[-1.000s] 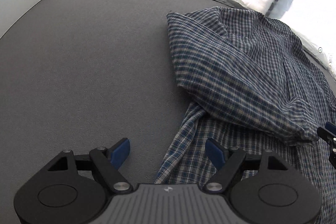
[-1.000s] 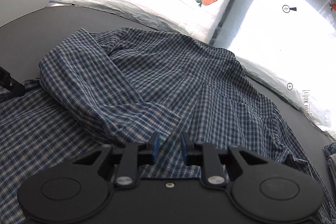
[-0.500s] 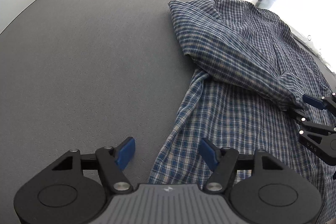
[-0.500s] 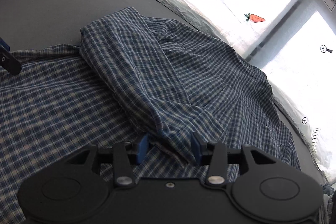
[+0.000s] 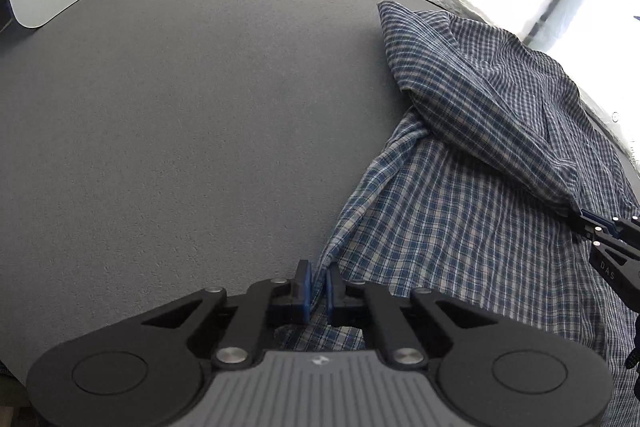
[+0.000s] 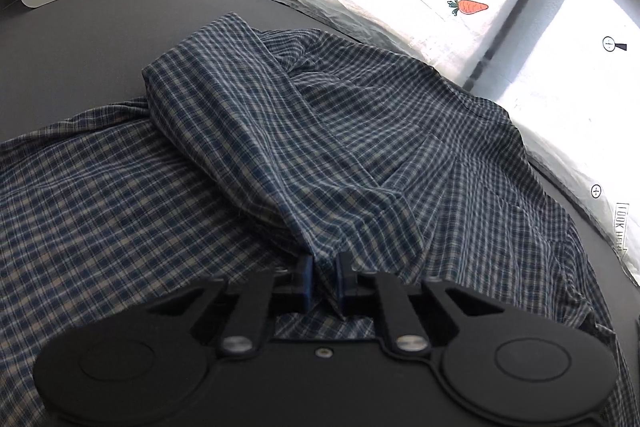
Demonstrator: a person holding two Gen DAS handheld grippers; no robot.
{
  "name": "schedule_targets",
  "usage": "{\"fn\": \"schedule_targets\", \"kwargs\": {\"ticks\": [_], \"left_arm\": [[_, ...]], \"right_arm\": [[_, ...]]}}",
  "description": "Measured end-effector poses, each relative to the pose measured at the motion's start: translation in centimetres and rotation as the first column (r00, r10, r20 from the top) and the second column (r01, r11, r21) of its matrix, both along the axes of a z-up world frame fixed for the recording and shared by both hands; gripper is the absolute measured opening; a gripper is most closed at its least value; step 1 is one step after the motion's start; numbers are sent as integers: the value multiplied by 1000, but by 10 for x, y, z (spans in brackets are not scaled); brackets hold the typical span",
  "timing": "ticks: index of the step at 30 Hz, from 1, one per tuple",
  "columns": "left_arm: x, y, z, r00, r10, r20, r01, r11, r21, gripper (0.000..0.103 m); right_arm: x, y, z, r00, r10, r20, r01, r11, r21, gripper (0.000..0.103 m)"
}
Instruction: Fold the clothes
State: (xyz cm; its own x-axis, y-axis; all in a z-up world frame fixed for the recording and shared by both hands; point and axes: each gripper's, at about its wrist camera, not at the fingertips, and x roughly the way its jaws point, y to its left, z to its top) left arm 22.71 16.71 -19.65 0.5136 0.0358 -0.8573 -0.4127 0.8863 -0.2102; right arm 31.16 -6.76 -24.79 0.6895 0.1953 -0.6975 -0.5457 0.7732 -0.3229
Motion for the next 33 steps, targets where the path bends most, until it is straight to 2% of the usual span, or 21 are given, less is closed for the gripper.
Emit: {"fn": "schedule_targets", "kwargs": {"ticks": [4,7,20,30,33], "left_arm": [[-7,-24,7,1000,9,-1,-9,1000,-8,4],[-8,-47,11,1000,-17,-3,17,1000,16,3],[-9,-141,23,991,-126,38,125,992,30,1],[6,-191,29,975,-214,55,212,977,35,1],[10,-202,23,970,-240,33,239,971,26,1]], "right_arm": [[-3,-24,9,1000,-12,18,11,1000,14,10],[-4,-44,14,999,-27,28,26,999,24,9],[7,-135,26,987,-152,54,148,987,69,8],[25,-193,24,964,-260,47,254,961,114,7],[30,-205,23,958,-282,43,275,954,121,7]]}}
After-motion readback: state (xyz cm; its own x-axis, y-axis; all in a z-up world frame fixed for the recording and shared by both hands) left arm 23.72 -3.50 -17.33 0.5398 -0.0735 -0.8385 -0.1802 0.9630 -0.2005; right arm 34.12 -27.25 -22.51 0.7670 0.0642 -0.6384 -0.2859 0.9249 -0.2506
